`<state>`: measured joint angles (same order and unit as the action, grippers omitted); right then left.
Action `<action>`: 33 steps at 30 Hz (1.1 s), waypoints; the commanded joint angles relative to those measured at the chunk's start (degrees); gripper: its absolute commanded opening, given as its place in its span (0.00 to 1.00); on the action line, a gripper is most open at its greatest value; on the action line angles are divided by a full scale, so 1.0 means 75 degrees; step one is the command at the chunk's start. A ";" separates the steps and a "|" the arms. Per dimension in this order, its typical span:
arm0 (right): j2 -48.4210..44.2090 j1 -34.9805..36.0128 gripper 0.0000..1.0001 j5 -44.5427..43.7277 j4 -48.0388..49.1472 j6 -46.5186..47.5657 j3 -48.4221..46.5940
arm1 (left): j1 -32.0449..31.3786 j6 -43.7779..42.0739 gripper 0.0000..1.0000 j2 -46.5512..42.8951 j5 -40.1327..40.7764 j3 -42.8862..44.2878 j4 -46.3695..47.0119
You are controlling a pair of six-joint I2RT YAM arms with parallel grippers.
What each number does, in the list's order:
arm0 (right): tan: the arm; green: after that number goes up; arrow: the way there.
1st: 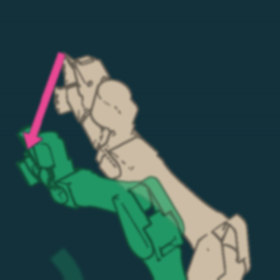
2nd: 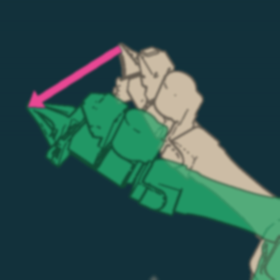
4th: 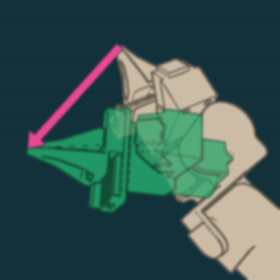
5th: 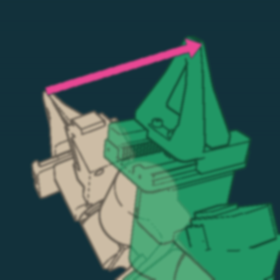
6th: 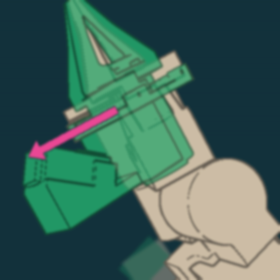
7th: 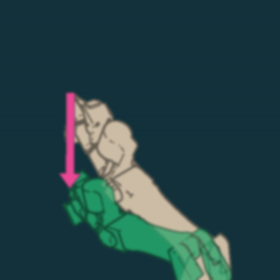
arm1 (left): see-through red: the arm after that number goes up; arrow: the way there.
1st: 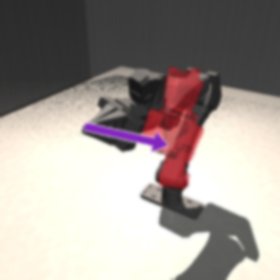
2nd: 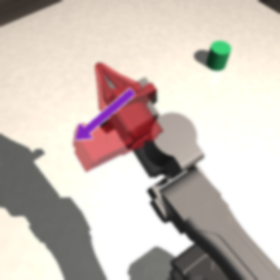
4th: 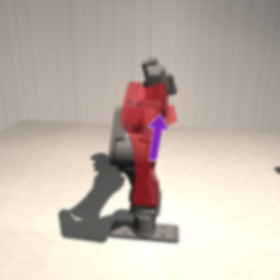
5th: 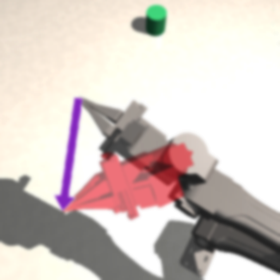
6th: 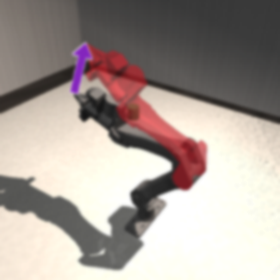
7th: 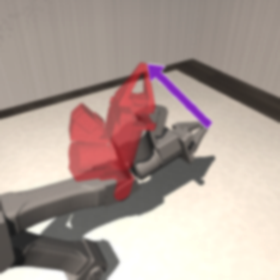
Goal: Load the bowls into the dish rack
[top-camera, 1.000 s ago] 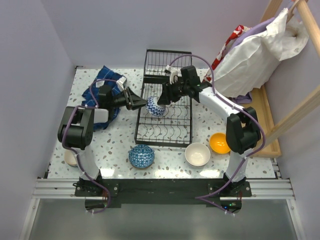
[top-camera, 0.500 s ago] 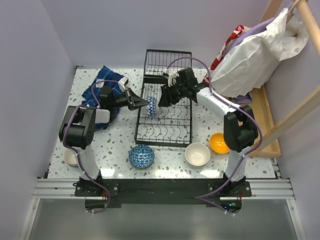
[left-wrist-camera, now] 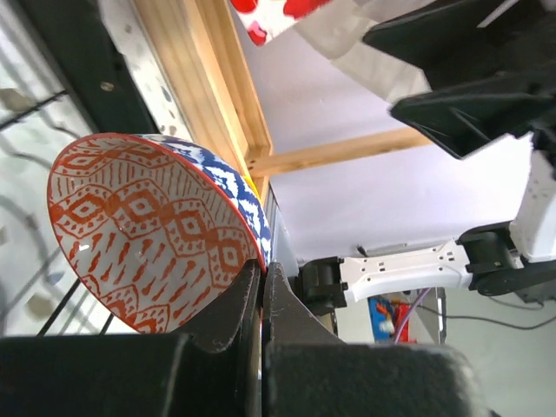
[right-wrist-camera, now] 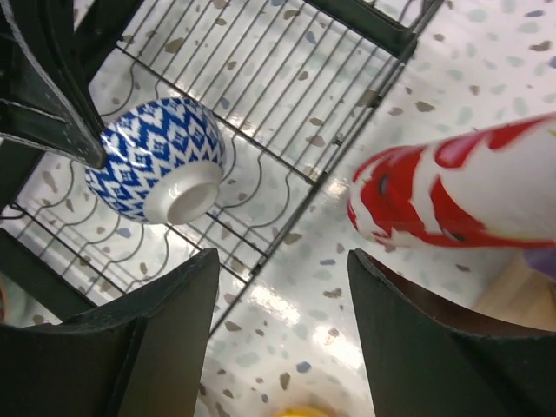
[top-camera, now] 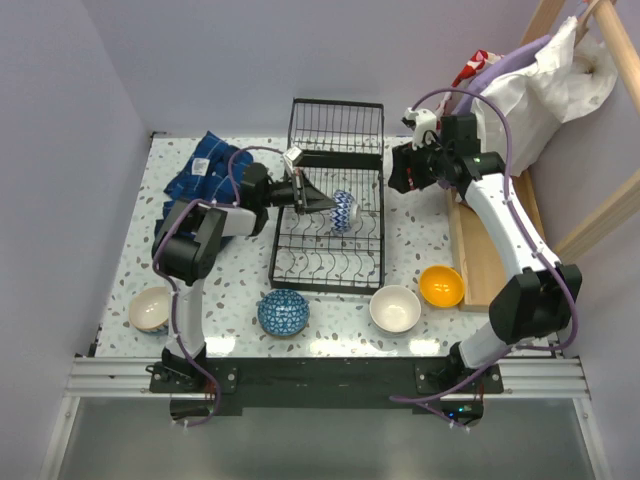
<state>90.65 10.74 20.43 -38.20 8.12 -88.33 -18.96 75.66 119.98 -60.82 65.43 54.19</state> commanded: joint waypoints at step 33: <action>-0.2103 0.0115 0.68 -0.1012 -0.0884 0.0382 0.1677 | -0.0941 -0.0152 0.00 0.1849 0.0914 0.1425 0.0367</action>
<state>75.70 11.60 12.95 -45.30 10.74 -75.18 -25.61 75.83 133.91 -56.21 77.87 59.42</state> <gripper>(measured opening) 0.677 0.029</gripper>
